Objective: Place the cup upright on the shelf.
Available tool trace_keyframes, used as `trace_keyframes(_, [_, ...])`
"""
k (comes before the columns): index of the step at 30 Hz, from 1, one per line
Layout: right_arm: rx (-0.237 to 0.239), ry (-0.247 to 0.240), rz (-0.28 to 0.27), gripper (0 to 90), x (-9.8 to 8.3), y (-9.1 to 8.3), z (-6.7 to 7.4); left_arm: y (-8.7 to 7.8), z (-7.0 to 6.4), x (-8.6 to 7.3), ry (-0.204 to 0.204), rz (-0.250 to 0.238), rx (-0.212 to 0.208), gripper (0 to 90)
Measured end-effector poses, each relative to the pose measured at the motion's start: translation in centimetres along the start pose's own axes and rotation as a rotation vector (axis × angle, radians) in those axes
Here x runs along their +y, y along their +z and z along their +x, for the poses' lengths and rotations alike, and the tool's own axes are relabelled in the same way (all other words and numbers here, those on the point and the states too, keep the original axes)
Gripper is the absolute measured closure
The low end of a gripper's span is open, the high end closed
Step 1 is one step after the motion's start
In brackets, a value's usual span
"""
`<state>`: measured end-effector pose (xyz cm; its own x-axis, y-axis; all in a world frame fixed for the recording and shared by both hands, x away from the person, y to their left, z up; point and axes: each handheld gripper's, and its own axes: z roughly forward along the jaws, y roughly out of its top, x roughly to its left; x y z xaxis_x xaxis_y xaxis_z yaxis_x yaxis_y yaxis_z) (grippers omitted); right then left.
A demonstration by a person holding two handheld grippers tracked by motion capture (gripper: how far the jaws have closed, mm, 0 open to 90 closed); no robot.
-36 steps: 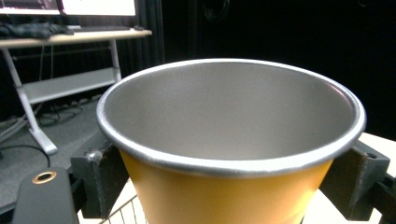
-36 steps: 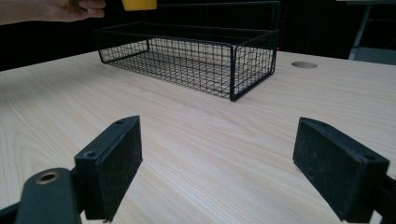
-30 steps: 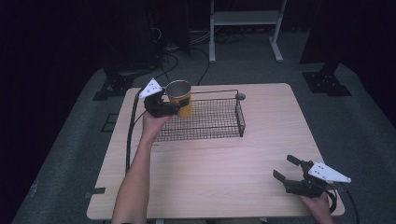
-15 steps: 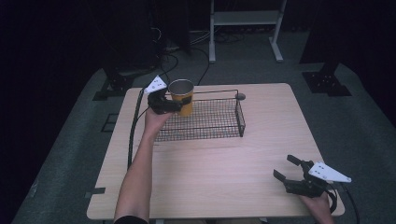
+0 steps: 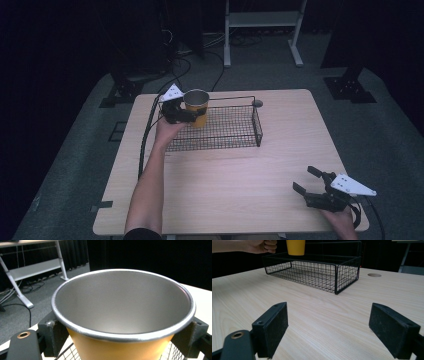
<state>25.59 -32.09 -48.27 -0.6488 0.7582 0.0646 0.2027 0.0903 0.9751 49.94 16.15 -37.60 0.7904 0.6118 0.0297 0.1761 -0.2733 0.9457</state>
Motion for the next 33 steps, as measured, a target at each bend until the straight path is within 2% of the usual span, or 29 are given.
trace_keyframes(3, [0.000, -0.001, 0.000, 14.8, 0.0, 0.0, 0.0, 0.1, 0.1, -0.2, -0.001, 0.012, -0.002, 13.6])
trace_keyframes(8, [-0.001, -0.001, 0.000, 14.8, 0.0, 0.0, 0.0, 0.7, 0.0, -0.6, 0.030, 0.068, 0.000, 13.6])
trace_keyframes(12, [0.000, -0.003, -0.001, 14.8, 0.0, 0.0, 0.0, 1.0, 0.0, -0.9, 0.035, 0.100, -0.005, 13.6])
trace_keyframes(19, [0.001, -0.002, -0.001, 14.8, 0.0, 0.0, 0.1, 1.2, 0.0, -1.3, 0.052, 0.137, -0.003, 13.6])
trace_keyframes(20, [0.001, -0.002, -0.001, 14.8, 0.0, 0.0, 0.0, 1.4, -0.1, -1.3, 0.069, 0.154, -0.001, 13.6])
trace_keyframes(21, [0.002, -0.002, 0.000, 14.8, 0.0, 0.0, 0.0, 1.4, -0.1, -1.3, 0.069, 0.154, -0.001, 13.6])
trace_keyframes(27, [0.001, -0.004, -0.001, 14.8, 0.0, 0.0, 0.1, 1.9, -0.3, -1.6, 0.099, 0.223, -0.005, 13.6])
trace_keyframes(29, [0.001, -0.004, -0.001, 14.8, 0.0, 0.0, 0.1, 1.9, -0.3, -1.6, 0.101, 0.229, -0.006, 13.5])
trace_keyframes(33, [0.002, -0.004, -0.001, 14.8, 0.0, 0.0, 0.1, 2.3, -0.4, -1.8, 0.118, 0.284, -0.008, 13.5])
